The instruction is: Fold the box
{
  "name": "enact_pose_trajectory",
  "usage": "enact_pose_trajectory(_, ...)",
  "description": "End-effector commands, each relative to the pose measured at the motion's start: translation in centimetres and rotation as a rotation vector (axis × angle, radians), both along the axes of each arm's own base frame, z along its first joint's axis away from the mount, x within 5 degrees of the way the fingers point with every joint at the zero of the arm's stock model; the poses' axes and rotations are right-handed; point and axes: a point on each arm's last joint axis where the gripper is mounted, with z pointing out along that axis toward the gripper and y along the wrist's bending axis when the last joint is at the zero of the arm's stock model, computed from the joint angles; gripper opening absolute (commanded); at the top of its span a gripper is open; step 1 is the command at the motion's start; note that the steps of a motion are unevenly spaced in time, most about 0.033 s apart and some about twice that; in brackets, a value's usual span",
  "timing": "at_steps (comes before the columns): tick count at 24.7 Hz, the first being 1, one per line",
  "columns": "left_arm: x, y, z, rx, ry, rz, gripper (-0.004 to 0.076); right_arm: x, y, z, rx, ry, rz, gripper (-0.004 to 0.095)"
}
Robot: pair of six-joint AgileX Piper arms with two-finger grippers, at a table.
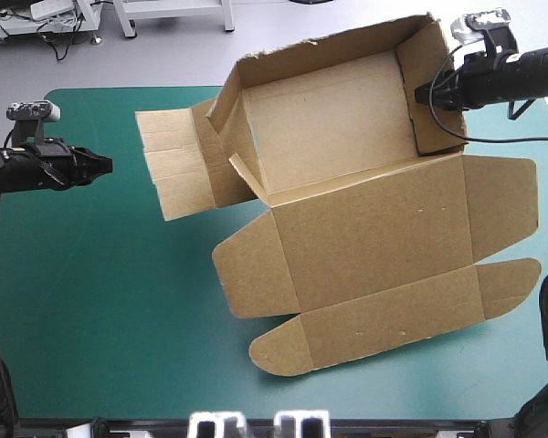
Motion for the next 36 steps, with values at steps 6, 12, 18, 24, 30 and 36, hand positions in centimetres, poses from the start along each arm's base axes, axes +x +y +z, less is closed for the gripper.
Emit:
enact_pose_trajectory(6, 4.1, -1.9, -1.9, -0.501, -0.082, -0.328, 0.0193, -4.0, 1.5, 5.1, 0.12, -0.146, 0.076, -0.0024)
enact_pose_trajectory(12, 4.5, -6.1, -1.9, -0.522, -0.088, -0.465, 0.0193, -4.1, 1.7, 5.4, 0.147, -0.155, 0.091, -0.0024)
enact_pose_trajectory(18, 4.1, -9.8, -1.6, -0.552, -0.075, -0.564, 0.031, -3.8, 1.2, 5.0, 0.079, -0.157, 0.046, -0.0025)
enact_pose_trajectory(24, 3.2, -10.1, 1.1, -0.653, -0.168, -0.559, 0.0354, -3.5, 0.8, 4.8, 0.048, -0.153, -0.004, -0.0024)
enact_pose_trajectory(30, 1.3, -10.3, 3.2, -0.614, -0.228, -0.584, 0.0354, -2.3, 0.9, 3.8, 0.065, -0.119, -0.012, -0.0024)
enact_pose_trajectory(36, 0.7, -10.7, 3.8, -0.62, -0.229, -0.589, 0.0354, -1.3, 3.1, 3.4, 0.082, -0.143, 0.007, -0.0024)
